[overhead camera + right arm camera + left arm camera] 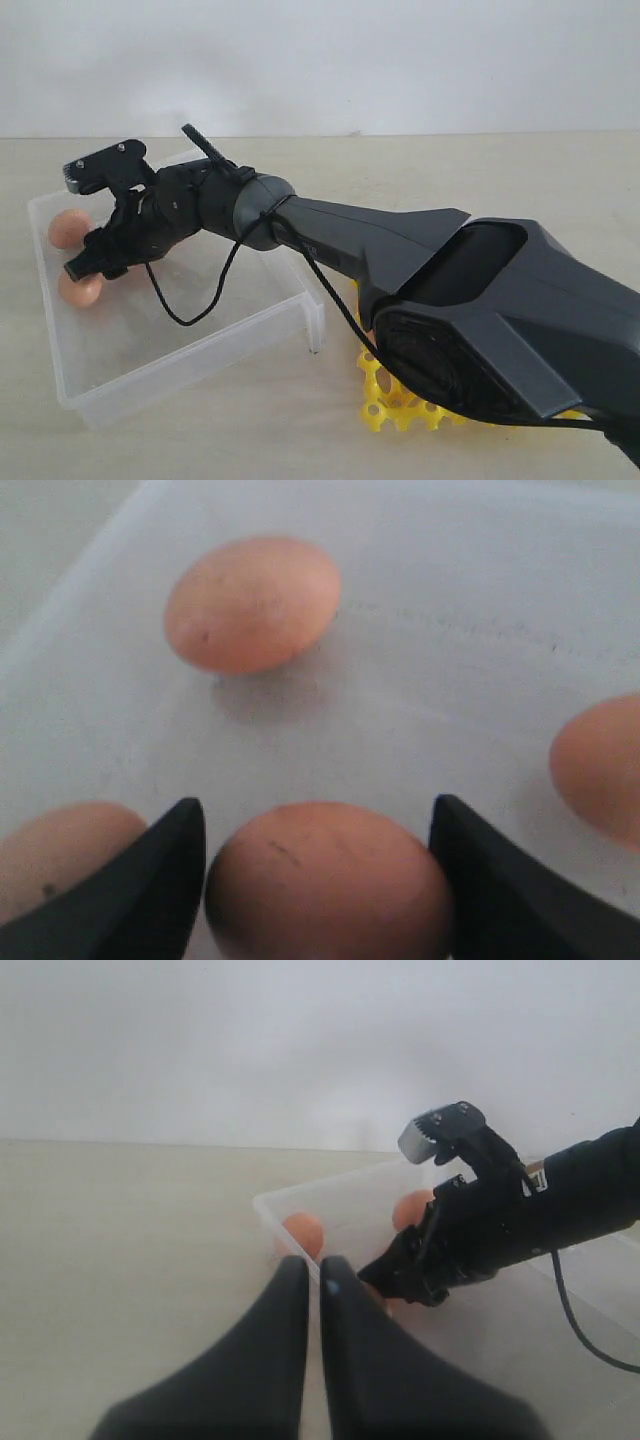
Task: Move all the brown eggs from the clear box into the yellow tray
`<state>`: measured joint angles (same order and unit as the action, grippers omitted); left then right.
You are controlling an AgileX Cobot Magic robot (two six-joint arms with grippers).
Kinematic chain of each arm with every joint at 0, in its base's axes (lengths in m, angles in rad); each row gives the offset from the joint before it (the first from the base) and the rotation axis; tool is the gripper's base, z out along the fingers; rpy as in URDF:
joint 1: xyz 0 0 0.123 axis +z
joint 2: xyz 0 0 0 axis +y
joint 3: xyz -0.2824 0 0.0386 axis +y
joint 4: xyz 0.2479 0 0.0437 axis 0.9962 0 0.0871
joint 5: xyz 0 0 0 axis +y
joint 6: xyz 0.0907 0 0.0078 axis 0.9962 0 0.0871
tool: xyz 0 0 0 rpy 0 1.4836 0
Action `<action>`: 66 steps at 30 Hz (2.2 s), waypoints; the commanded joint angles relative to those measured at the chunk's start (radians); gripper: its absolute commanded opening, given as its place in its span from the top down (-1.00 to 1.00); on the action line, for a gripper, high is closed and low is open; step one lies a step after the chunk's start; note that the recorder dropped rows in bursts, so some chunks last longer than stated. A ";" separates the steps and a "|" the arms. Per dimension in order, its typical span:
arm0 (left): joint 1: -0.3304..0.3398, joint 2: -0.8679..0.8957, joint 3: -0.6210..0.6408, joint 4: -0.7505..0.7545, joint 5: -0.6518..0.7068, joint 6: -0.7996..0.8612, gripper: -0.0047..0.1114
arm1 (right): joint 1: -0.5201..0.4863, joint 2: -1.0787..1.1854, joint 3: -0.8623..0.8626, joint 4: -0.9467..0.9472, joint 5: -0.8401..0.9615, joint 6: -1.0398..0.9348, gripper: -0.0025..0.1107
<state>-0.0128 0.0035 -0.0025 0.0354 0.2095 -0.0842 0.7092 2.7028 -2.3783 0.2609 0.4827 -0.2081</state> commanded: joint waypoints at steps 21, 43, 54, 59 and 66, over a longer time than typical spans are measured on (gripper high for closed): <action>0.002 -0.003 0.003 0.001 -0.003 -0.002 0.85 | -0.002 -0.103 0.004 -0.073 0.166 -0.172 -0.04; 0.002 -0.003 0.003 0.001 -0.001 -0.002 0.85 | -0.002 -0.214 0.004 -0.133 0.726 -0.471 -0.04; 0.002 -0.003 0.003 0.001 -0.001 -0.002 0.85 | -0.002 -0.250 0.004 -0.135 0.738 0.173 -0.04; 0.002 -0.003 0.003 0.001 -0.001 -0.002 0.85 | -0.002 -0.250 0.004 -0.124 0.738 0.116 -0.04; 0.002 -0.003 0.003 0.001 -0.001 -0.002 0.85 | -0.002 -0.250 0.004 -0.109 0.738 0.026 -0.04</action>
<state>-0.0128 0.0035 -0.0025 0.0354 0.2095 -0.0842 0.7092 2.4691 -2.3723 0.1467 1.2184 -0.2712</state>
